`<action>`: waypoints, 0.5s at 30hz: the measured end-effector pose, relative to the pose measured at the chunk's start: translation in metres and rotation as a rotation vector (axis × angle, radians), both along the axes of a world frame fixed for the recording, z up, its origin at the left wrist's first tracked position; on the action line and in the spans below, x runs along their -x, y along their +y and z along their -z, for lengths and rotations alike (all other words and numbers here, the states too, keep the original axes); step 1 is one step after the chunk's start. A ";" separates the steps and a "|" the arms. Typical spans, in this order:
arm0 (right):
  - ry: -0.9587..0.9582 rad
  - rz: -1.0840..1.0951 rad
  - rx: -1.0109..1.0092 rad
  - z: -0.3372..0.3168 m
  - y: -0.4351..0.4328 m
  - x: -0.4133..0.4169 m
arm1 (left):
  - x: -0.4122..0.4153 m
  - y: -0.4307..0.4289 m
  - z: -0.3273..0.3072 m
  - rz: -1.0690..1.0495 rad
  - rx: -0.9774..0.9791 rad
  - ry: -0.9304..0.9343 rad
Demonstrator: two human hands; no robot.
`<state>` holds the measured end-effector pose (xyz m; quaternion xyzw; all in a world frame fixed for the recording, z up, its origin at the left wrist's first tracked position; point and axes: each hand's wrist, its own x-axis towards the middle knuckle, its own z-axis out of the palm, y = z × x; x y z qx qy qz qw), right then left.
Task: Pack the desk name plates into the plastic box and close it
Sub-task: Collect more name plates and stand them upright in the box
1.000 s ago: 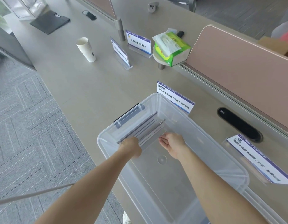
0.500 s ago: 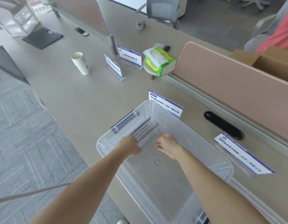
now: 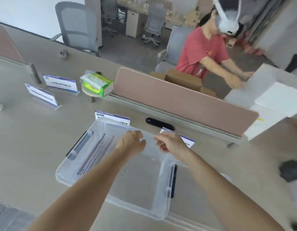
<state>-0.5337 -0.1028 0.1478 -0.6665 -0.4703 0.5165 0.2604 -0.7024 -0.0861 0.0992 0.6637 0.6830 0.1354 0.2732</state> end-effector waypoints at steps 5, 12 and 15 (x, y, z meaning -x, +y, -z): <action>-0.199 0.110 -0.050 -0.021 -0.031 -0.060 | -0.050 0.003 -0.019 0.254 0.035 -0.137; -0.508 0.071 -0.064 -0.002 -0.021 -0.134 | -0.098 0.048 -0.019 0.374 -0.043 -0.032; -0.592 0.021 -0.085 0.011 -0.002 -0.161 | -0.114 0.077 -0.008 0.378 -0.082 0.100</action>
